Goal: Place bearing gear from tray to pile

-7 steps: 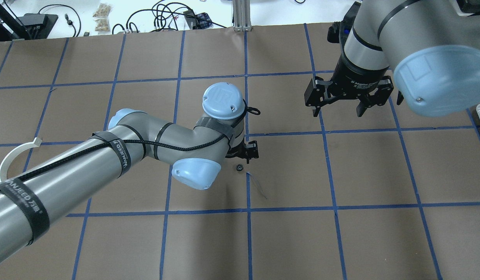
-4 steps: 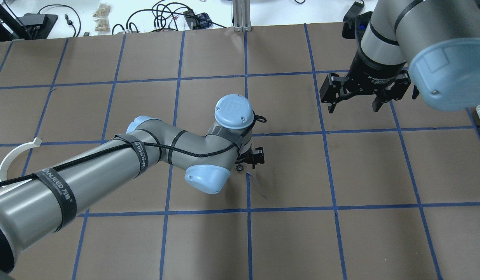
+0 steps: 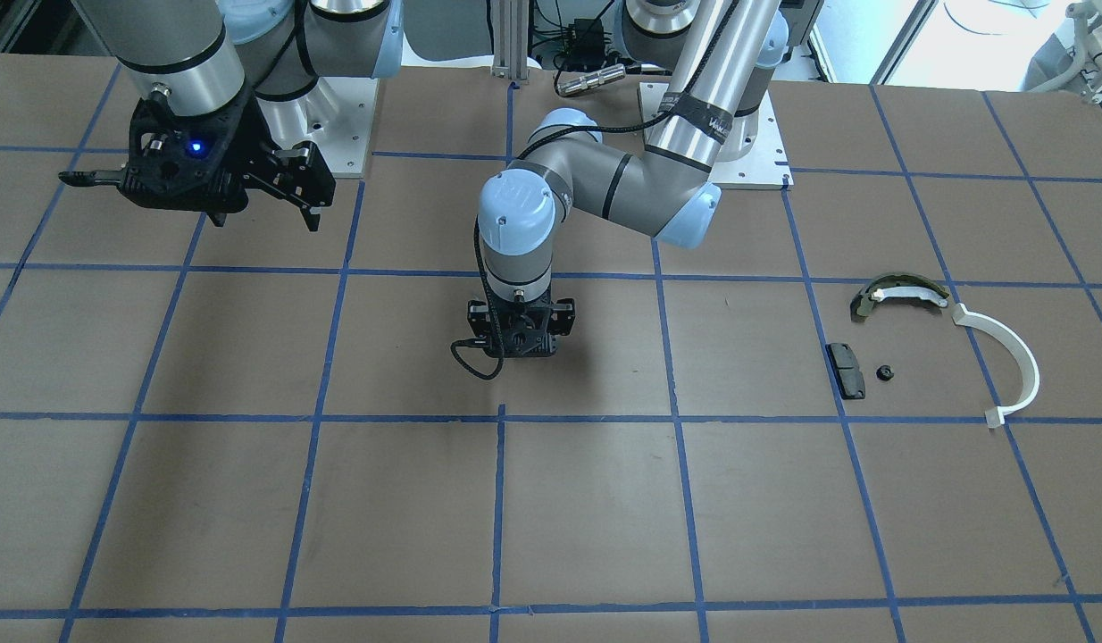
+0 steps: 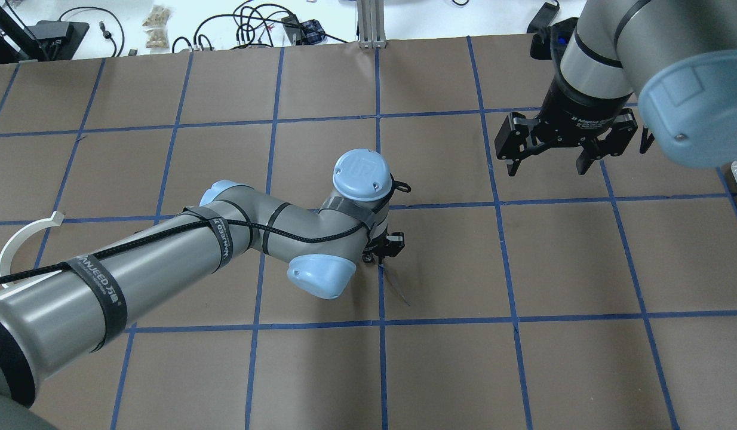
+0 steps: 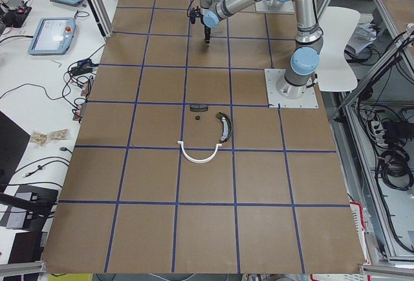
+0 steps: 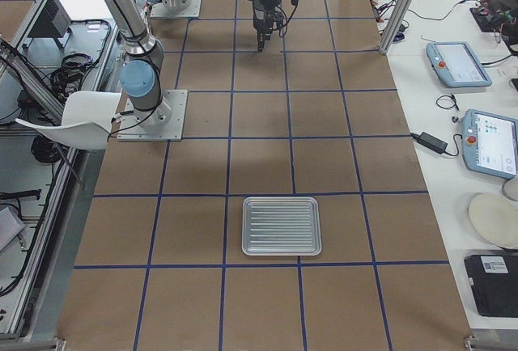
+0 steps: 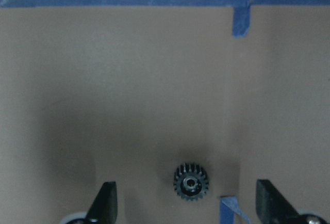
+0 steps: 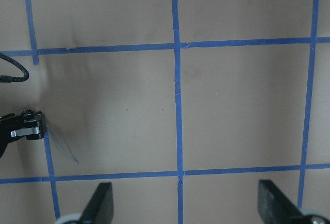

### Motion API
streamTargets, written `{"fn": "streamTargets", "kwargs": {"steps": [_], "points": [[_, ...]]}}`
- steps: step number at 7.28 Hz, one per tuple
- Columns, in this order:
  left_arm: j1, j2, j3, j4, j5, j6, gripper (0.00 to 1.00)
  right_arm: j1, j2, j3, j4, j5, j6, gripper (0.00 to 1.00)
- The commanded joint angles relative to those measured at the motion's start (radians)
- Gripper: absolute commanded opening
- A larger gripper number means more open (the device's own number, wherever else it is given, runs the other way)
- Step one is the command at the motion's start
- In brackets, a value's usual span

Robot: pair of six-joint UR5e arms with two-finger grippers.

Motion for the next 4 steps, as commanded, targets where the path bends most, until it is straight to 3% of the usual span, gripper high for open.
{"fn": "streamTargets", "kwargs": {"steps": [1,4], "points": [[0.001,0.006,0.004,0.001,0.0,0.0,0.0,0.0,-0.001,0.006,0.004,0.001,0.001,1.0],[0.043,0.077,0.017,-0.025,0.009,0.024,0.0,0.006,-0.007,0.004,0.017,0.0,0.012,1.0]]}}
